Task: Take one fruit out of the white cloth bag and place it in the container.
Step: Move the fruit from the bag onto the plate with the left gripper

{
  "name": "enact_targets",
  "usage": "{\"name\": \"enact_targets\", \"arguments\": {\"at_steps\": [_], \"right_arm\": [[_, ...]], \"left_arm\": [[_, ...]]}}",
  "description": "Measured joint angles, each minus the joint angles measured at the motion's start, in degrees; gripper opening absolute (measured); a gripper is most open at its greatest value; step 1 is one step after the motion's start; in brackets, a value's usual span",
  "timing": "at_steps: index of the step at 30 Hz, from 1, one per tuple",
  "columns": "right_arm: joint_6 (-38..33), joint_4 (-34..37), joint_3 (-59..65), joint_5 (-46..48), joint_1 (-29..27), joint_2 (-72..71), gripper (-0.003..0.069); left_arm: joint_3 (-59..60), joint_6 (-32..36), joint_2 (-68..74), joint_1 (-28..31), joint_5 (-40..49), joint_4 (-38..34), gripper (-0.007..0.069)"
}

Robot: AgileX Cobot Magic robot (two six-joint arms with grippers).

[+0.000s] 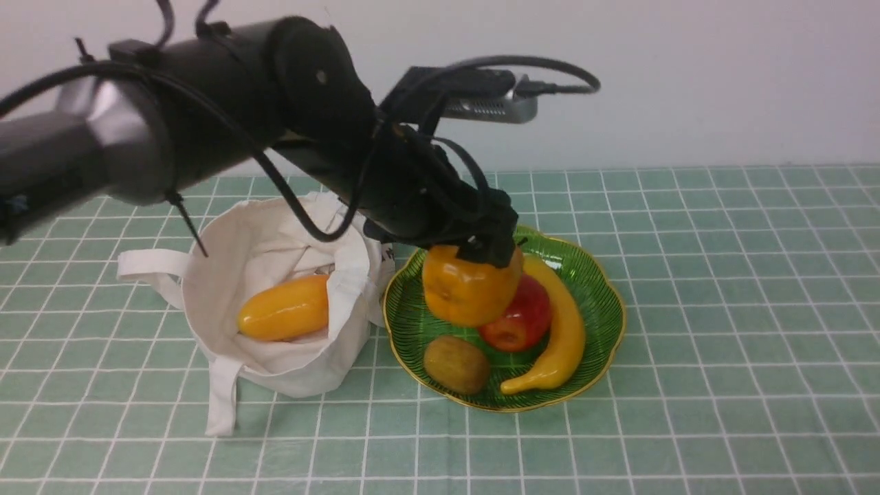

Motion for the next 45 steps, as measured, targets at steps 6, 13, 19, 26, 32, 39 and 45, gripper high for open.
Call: {"name": "enact_targets", "arguments": {"at_steps": [6, 13, 19, 26, 32, 39, 45], "right_arm": [[0.0, 0.0, 0.0, 0.0, 0.0, 0.0, -0.0012], [0.0, 0.0, 0.0, 0.0, 0.0, 0.0, -0.0012], [0.0, 0.0, 0.0, 0.0, 0.0, 0.0, -0.0012], [0.0, 0.0, 0.0, 0.0, 0.0, 0.0, -0.0012], [0.0, 0.0, 0.0, 0.0, 0.0, 0.0, -0.0012], [0.0, 0.0, 0.0, 0.0, 0.0, 0.0, -0.0012], [0.0, 0.0, 0.0, 0.0, 0.0, 0.0, -0.0012]], "left_arm": [[0.0, 0.0, 4.57, -0.49, -1.09, 2.08, 0.057], [0.0, -0.42, 7.34, -0.49, -1.52, 3.34, 0.057], [0.0, -0.46, 7.89, -0.49, -2.76, 3.22, 0.057], [-0.19, -0.46, 8.71, -0.49, -3.86, 3.0, 0.0569], [-0.19, -0.46, 8.89, -0.49, -4.32, 2.72, 0.0569], [-2.01, -0.48, 9.45, -0.49, -2.35, 3.43, 0.0642], [-8.24, -0.48, 9.98, -0.5, 2.65, 7.03, 0.0647]]}}
